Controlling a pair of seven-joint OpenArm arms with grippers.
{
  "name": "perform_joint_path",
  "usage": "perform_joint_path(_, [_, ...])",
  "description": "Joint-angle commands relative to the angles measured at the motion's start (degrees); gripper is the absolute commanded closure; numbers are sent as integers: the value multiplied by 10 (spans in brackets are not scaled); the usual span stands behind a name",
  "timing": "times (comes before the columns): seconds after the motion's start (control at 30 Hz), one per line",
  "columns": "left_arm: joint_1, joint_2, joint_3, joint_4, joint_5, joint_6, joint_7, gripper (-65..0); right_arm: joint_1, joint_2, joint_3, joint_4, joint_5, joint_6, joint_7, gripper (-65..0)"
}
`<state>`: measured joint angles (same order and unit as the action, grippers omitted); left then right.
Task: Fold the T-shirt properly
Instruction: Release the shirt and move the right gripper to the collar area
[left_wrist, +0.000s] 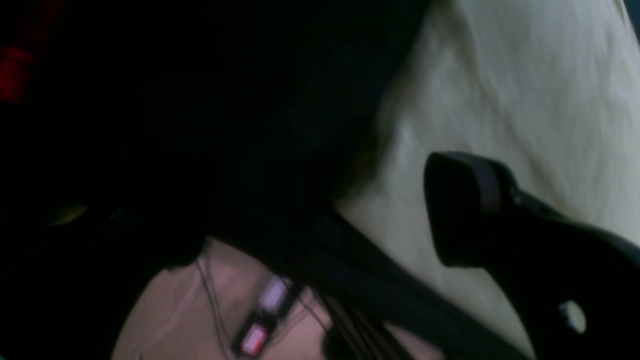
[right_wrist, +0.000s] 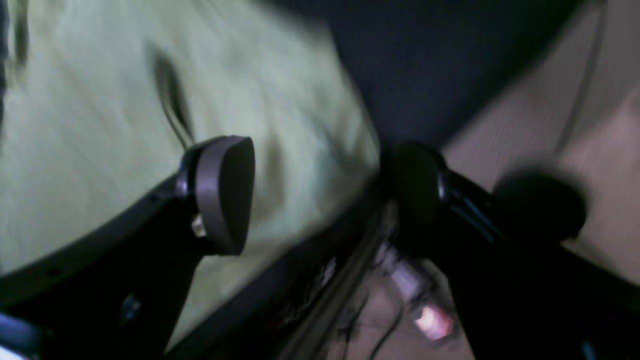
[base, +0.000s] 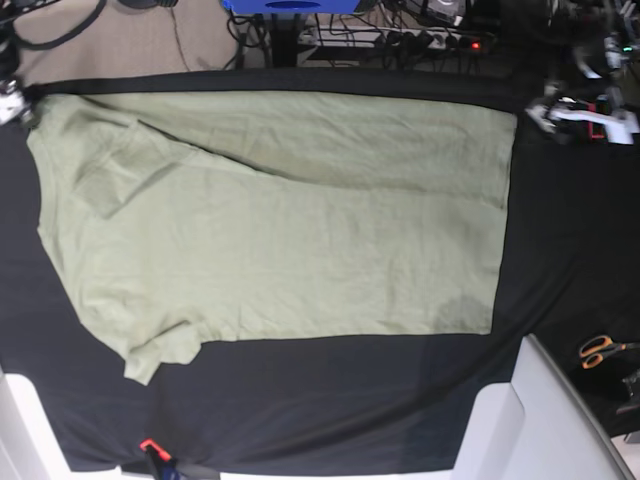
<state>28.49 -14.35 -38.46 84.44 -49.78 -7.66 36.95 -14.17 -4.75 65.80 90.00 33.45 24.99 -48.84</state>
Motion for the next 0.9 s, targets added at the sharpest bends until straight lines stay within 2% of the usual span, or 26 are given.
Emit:
perform_joint_path(0.0, [3,-10,-25,12,-6,-3,-8,-650,0,27,-20,22,-3,5,21,-413])
perform_joint_path(0.1, [9,-32,-55,20,-6,-5,-7,-650,1,81,-119,24,-47,9,40,-413])
perform_joint_path(0.17, [24,-43,-60,20,-6,-6,-8,-650,-1,117,-208,18,-76,32,56,-411])
perform_joint_path(0.23, [31,-52,-55,20,-7,-6,-8,-650,0,135,-268,9,-108,49,81,-411])
perform_joint_path(0.3, [36,-51,-55,19,-7,-6,-8,-650,4,139,-308,-6,-150,50,108,-411])
perform_joint_path(0.47, [37,-49,-56,18,-7,-6,-8,-650,24,139,-362,-65,-224,54,125,-414])
perform_joint_path(0.63, [35,-49,-55,19,-7,-6,-8,-650,37,140,-367,-114,-227,54,176,-414])
perform_joint_path(0.87, [35,-48,-55,16,-7,-6,-8,-650,56,144,-368,-167,-228,54,182,-411])
